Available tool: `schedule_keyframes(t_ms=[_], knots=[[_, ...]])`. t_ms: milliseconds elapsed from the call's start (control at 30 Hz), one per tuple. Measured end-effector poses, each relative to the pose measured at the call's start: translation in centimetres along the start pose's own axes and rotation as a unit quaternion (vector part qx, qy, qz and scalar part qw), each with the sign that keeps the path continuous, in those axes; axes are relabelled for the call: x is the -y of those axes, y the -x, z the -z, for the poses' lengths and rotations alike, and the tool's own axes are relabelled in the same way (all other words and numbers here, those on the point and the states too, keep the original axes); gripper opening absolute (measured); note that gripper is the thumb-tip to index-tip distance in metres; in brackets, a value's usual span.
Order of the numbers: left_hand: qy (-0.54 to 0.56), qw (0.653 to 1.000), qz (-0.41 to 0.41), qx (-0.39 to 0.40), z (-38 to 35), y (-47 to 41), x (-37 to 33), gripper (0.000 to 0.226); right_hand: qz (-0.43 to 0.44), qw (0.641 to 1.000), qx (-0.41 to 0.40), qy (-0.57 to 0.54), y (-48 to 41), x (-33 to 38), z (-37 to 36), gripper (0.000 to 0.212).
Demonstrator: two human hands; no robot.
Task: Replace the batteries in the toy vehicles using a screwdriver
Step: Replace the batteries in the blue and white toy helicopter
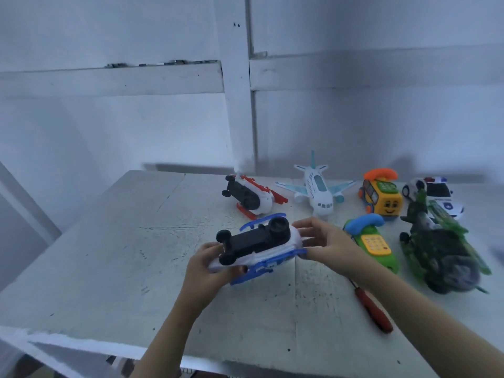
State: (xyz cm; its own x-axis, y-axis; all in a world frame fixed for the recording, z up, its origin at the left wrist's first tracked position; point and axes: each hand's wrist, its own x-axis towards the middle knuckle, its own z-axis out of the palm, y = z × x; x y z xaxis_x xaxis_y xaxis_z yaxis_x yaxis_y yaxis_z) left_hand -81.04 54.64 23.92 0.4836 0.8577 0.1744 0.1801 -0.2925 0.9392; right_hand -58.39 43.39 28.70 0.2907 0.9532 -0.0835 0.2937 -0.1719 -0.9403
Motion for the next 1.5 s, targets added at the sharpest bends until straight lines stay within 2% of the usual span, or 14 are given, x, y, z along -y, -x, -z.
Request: schedule_keyframes(t_ms=[67, 133, 233, 300, 367, 433, 633, 767, 933, 1033, 1133, 1300, 1400, 1500], knots=[[-0.017, 0.999, -0.021, -0.047, -0.6, 0.1, 0.4, 0.042, -0.02, 0.992, -0.084, 0.094, 0.7, 0.1, 0.6, 0.025], [-0.033, 0.994, -0.042, -0.092, -1.0, 0.1, 0.6, 0.042, -0.045, 0.973, -0.118, 0.193, 1.6, 0.5, 1.6, 0.01], [-0.07, 0.986, -0.08, -0.131, -1.6, 0.0, 1.2, 0.048, -0.138, 0.894, -0.05, 0.423, 3.5, 1.0, 2.5, 0.029], [-0.101, 0.979, -0.09, -0.152, -2.2, 0.0, 1.6, 0.049, -0.208, 0.844, -0.014, 0.494, 4.9, 0.9, 2.6, 0.031], [-0.136, 0.97, -0.104, -0.171, -2.6, -0.1, 1.8, 0.049, -0.238, 0.813, -0.012, 0.531, 6.1, 0.5, 2.5, 0.033], [-0.151, 0.963, -0.123, -0.184, -3.2, -0.3, 1.8, 0.05, -0.239, 0.798, -0.019, 0.553, 6.8, -0.2, 2.3, 0.039], [-0.153, 0.958, -0.144, -0.194, -4.6, -0.2, 1.7, 0.05, -0.197, 0.783, -0.07, 0.586, 7.3, -1.1, 1.5, 0.021], [-0.171, 0.954, -0.157, -0.188, -4.7, 0.0, 2.4, 0.051, -0.215, 0.775, -0.058, 0.591, 7.6, -1.0, 1.4, 0.026], [-0.16, 0.957, -0.158, -0.181, -4.5, 0.1, 2.6, 0.05, -0.227, 0.775, -0.062, 0.587, 7.8, -0.8, 0.9, 0.022], [-0.156, 0.959, -0.157, -0.179, -4.5, 0.1, 2.6, 0.049, -0.186, 0.798, -0.117, 0.562, 7.8, 0.0, 0.5, 0.013], [-0.157, 0.959, -0.154, -0.177, -4.5, 0.1, 2.6, 0.049, -0.095, 0.842, -0.204, 0.491, 7.5, 1.3, 0.6, 0.021], [-0.148, 0.958, -0.163, -0.183, -4.3, 0.1, 2.5, 0.049, 0.114, 0.919, -0.245, 0.289, 6.6, 3.6, 0.5, 0.02], [-0.141, 0.955, -0.162, -0.203, -4.2, 0.3, 2.6, 0.048, 0.21, 0.932, -0.252, 0.156, 6.6, 5.1, -0.7, 0.022], [-0.131, 0.955, -0.169, -0.207, -4.3, 0.5, 2.5, 0.05, 0.273, 0.931, -0.226, 0.091, 6.3, 6.3, -2.0, 0.026]])
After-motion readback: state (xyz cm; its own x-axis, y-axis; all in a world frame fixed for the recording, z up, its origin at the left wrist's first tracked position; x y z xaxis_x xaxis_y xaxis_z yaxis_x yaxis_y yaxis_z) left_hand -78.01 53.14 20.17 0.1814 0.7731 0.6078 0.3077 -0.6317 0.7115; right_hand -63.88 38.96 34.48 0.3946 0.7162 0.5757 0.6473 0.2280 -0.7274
